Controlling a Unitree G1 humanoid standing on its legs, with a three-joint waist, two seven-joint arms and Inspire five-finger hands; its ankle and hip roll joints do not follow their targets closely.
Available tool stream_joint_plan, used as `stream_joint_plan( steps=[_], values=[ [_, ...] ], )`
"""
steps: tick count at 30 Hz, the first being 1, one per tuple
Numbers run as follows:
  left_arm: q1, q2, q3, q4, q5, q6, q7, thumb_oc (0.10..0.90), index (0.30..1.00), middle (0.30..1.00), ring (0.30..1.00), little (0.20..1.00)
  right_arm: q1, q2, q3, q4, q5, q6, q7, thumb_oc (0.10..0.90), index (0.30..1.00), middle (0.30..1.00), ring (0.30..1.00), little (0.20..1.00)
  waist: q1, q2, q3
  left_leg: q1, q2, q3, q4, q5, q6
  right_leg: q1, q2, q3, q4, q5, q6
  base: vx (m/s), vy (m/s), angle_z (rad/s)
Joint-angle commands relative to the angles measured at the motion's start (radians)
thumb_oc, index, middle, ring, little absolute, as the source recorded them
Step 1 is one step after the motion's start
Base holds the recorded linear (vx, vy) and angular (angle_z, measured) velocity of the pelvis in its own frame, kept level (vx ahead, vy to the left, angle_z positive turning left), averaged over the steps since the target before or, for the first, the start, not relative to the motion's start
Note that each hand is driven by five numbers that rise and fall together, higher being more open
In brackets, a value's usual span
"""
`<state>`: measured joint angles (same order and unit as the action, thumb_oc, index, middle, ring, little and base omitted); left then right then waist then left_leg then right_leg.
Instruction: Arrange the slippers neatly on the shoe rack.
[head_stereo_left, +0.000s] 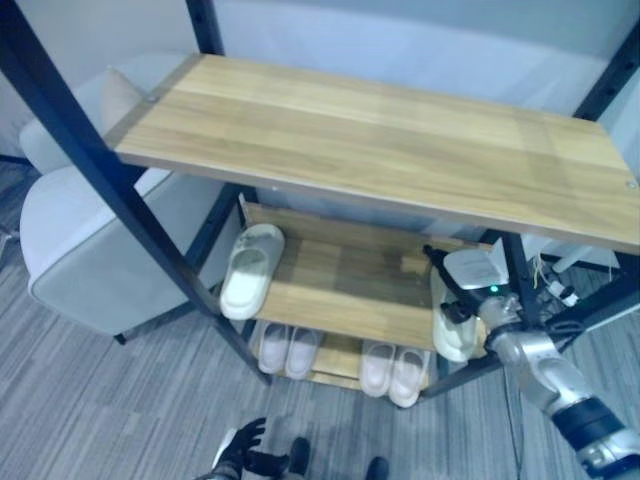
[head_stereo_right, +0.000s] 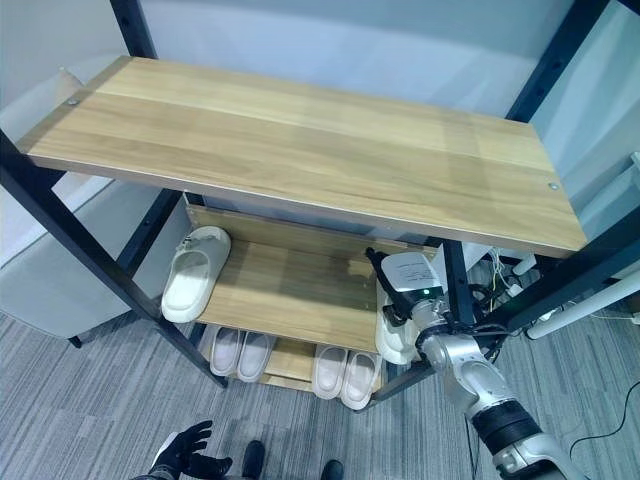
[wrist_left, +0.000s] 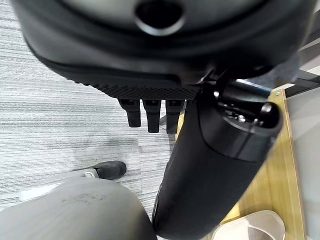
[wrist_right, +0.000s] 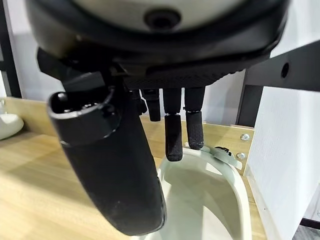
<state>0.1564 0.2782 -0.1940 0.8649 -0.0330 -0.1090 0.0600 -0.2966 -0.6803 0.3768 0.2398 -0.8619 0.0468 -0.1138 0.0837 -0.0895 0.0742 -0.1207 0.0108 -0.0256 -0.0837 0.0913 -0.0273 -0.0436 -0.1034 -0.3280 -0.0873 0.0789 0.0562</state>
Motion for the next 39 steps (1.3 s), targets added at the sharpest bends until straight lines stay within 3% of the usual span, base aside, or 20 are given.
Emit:
stream_joint_plan(
  steps=[1,7,28,39],
  values=[
    [-0.057,-0.02,-0.057,0.031,0.006,-0.028,0.008,0.8,0.9,0.9,0.9,0.9,-0.141,-0.095,-0.056,-0.006,-0.04,0.007,-0.043,0.8,0.9,0.9,0.9,0.9,0.031,-0.004,-0.023,0.056,0.027,0.035,-0.004,-0.086,-0.04,0.063,-0.079,-0.016,0.031,-0.06,0.105,0.0,0.0,0.0],
    [-0.056,-0.021,-0.057,0.034,0.007,-0.027,0.007,0.8,0.9,0.9,0.9,0.9,-0.136,-0.106,-0.07,0.012,-0.034,0.016,-0.049,0.8,0.9,0.9,0.9,0.9,0.03,-0.005,-0.021,0.053,0.024,0.034,-0.004,-0.086,-0.04,0.061,-0.081,-0.018,0.032,-0.057,0.106,0.0,0.0,0.0],
    [-0.06,-0.024,-0.037,0.032,0.003,-0.027,0.011,0.8,0.9,0.9,0.9,0.9,-0.077,-0.11,-0.16,-0.167,0.035,-0.036,-0.064,0.8,0.9,0.9,0.9,0.9,0.02,-0.011,-0.02,0.062,0.021,0.046,-0.004,-0.092,-0.035,0.06,-0.085,-0.012,0.041,-0.057,0.11,0.0,0.0,0.0],
    [-0.06,-0.026,-0.043,0.029,-0.003,-0.025,0.012,0.8,0.9,0.9,0.9,0.9,-0.102,-0.123,-0.123,-0.08,-0.01,0.0,-0.048,0.8,0.9,0.9,0.9,0.9,0.025,-0.01,-0.015,0.058,0.021,0.041,-0.004,-0.091,-0.035,0.054,-0.088,-0.014,0.043,-0.055,0.109,0.0,0.0,0.0]
  ],
)
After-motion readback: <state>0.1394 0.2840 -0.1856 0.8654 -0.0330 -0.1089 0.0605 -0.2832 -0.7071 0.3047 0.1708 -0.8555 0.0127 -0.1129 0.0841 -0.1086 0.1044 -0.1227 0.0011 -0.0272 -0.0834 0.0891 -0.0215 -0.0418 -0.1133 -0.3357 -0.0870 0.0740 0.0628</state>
